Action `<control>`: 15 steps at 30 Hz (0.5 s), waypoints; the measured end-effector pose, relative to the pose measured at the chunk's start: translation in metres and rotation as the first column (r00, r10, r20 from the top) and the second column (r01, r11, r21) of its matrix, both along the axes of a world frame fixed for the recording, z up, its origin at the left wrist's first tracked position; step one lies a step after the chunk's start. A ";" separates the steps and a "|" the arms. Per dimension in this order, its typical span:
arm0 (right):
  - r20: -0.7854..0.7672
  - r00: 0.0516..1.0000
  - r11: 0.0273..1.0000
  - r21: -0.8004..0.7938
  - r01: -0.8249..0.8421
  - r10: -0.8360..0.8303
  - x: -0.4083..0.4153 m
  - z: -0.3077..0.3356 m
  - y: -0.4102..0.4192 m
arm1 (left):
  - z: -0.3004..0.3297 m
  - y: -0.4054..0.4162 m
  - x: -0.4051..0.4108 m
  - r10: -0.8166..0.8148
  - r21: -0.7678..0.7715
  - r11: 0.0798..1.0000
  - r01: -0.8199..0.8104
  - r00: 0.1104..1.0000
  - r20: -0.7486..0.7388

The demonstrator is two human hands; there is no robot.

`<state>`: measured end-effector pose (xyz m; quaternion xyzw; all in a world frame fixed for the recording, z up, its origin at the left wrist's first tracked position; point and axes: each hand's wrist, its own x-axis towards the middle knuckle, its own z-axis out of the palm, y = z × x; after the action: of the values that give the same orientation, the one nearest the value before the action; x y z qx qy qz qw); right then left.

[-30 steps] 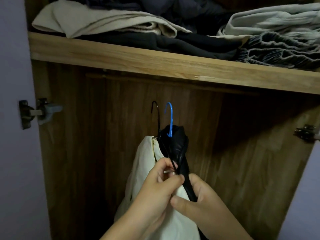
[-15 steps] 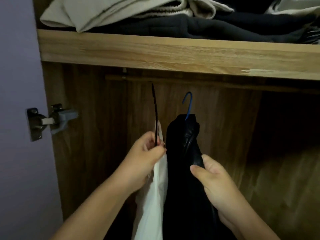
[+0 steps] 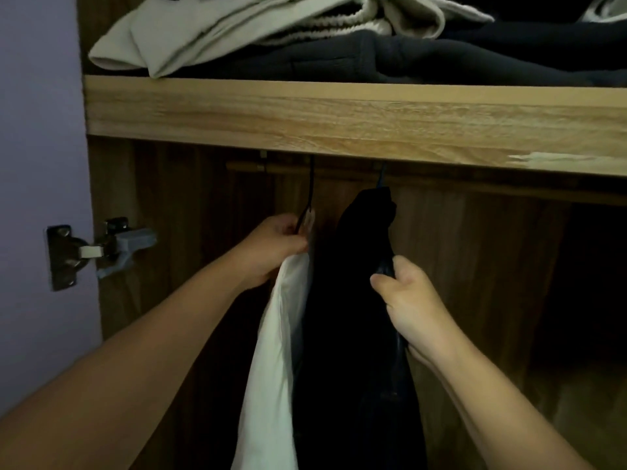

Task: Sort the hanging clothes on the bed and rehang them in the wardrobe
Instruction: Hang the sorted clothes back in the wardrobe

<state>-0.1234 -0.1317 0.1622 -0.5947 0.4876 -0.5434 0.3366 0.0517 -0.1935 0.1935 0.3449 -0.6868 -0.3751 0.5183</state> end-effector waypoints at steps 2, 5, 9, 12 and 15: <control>-0.033 0.999 1.000 0.014 -0.010 0.010 -0.003 -0.002 -0.015 | -0.007 -0.008 -0.001 0.031 -0.027 0.999 -0.031 1.000 -0.001; -0.045 0.999 0.999 0.040 -0.023 0.024 -0.006 -0.002 -0.033 | -0.018 -0.023 0.005 0.065 -0.061 0.996 -0.068 0.997 -0.051; -0.042 0.999 0.996 0.087 -0.020 0.023 -0.004 0.003 -0.056 | -0.016 -0.038 0.012 0.074 -0.036 0.996 -0.078 0.993 -0.094; -0.090 0.996 0.995 0.095 -0.018 0.026 0.003 -0.001 -0.067 | -0.011 -0.048 0.015 0.106 0.008 0.994 -0.106 0.991 -0.076; -0.140 0.987 0.992 0.116 -0.059 0.075 0.009 -0.008 -0.071 | -0.015 -0.056 0.019 0.098 0.029 0.995 -0.097 0.995 -0.028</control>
<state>-0.1143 -0.2026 0.1543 -0.6287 0.5199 -0.4595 0.3511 0.0707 -0.2495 0.1787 0.3797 -0.6560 -0.3638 0.5414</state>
